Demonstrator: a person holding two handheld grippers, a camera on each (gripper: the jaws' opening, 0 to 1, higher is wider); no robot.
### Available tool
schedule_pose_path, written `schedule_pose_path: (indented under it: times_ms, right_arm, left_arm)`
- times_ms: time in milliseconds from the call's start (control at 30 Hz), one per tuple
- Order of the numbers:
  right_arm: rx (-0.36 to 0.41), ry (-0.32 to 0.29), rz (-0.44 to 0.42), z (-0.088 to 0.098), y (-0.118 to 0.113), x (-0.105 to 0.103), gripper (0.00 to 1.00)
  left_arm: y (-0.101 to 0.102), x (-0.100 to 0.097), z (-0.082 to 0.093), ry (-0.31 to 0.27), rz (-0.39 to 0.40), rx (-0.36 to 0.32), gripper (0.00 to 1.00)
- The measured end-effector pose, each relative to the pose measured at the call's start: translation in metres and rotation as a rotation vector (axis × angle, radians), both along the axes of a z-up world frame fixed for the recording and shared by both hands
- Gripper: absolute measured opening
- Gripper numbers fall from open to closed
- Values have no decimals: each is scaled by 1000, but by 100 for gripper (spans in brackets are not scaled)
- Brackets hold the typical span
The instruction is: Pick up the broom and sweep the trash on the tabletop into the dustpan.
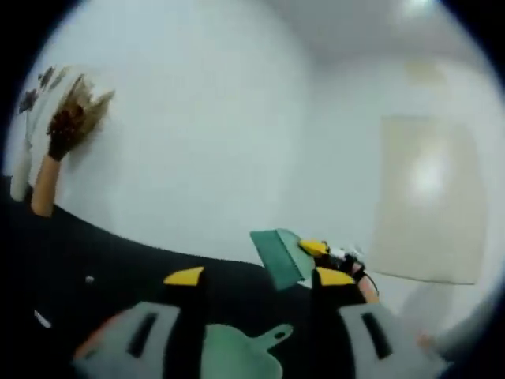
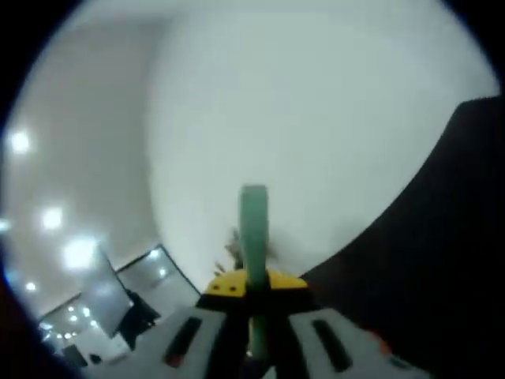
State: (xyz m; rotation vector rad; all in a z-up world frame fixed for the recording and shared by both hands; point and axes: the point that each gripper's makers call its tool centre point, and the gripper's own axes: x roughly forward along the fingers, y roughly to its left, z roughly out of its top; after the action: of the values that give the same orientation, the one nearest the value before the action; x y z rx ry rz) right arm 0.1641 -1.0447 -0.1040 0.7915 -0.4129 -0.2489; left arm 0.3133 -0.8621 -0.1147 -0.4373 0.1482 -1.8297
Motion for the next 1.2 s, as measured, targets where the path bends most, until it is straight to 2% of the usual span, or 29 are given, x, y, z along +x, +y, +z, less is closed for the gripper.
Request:
schedule_pose_path:
  times_ms: [67,133,200,367,433,533,600,633,767,867,1000,1067,1100,1133,1200]
  right_arm:
    - [-4,12,-18,-1,-4,-7,6]
    - [-37,56,-27,-3,-5,-11,6]
    - [-41,65,-28,-3,-4,-14,6]
    - [-58,88,-33,-4,-2,-21,6]
    - [-71,97,-41,-5,-2,-25,6]
    - [-76,110,-50,-6,-4,-32,6]
    - [-79,112,-54,-6,-5,-37,6]
    - [-80,114,-57,-6,-6,-39,6]
    - [-84,116,-98,-6,-15,-51,6]
    - [-78,90,-95,-6,-12,-54,6]
    - [-71,58,-87,0,-14,-52,6]
    - [-77,52,-97,2,-21,-55,6]
    - [-80,46,-94,3,-24,-56,6]
    - [-80,40,-82,4,-24,-55,6]
    - [-79,37,-69,4,-25,-54,6]
  left_arm:
    - [-3,-2,-1,-16,-6,5,55]
    - [-5,-3,-3,-22,-19,7,54]
    - [-6,-6,-4,-6,-51,12,51]
    - [-15,-5,-5,3,-59,11,52]
    - [-19,-9,-6,40,-87,14,51]
    - [-26,-15,-8,38,-98,14,51]
    - [-29,-23,-10,-13,-117,7,49]
    - [-30,-27,-11,-17,-125,7,49]
    - [-37,-37,-12,-51,-154,4,61]
    - [-44,-43,-19,-85,-183,32,67]
    - [-50,-53,-43,-238,-218,109,75]
    - [-47,-67,-46,-311,-297,77,76]
    - [-45,-73,-47,-313,-330,68,75]
    - [-45,-76,-50,-346,-351,86,76]
    - [-45,-82,-50,-407,-401,77,74]
